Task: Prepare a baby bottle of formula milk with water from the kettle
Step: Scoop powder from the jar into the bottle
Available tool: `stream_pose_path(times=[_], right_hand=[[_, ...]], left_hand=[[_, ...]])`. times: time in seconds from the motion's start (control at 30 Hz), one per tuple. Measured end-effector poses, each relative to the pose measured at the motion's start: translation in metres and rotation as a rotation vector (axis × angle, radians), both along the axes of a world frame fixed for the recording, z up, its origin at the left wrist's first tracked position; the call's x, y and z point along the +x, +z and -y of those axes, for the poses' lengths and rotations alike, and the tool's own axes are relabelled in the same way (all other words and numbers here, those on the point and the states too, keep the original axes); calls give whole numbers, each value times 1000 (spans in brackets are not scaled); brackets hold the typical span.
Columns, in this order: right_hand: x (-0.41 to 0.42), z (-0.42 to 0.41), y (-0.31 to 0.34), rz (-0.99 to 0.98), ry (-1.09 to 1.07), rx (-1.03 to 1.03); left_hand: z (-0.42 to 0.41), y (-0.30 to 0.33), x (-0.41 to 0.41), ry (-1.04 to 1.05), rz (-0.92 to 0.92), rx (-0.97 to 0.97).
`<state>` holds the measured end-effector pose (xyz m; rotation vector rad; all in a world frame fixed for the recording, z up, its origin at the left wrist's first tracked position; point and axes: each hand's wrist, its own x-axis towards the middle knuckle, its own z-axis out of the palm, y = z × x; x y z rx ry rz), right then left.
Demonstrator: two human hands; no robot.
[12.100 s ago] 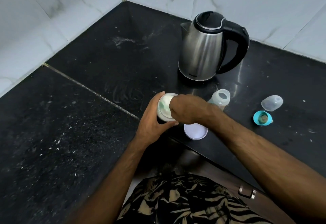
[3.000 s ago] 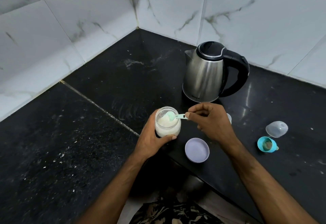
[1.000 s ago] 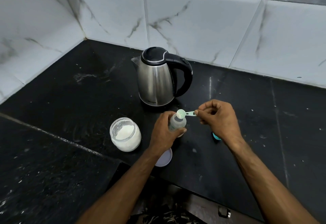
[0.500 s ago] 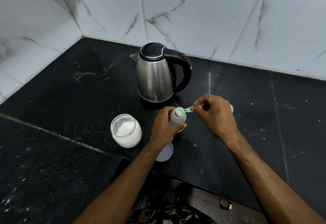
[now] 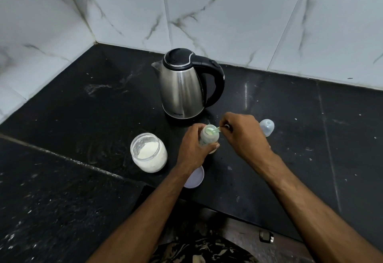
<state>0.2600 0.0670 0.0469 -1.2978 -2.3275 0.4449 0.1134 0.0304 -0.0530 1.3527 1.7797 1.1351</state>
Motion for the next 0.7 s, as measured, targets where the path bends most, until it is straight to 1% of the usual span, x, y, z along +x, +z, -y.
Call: stream_pose_path(times=[0.17,0.37,0.47,0.7], right_hand=[[-2,1,3,62,29,-29],[-3,2,3,-28,23,-91],[-4,-1,4,-21,29,-134],[-7,-9,-1,-13,31,-131]], left_hand=[[0,1,1,-15,-11,-6],[-1,0,0,-28,-24,-7],[0,-1,0,-28,-30,-4],[2,2,0,-37,-15,21]])
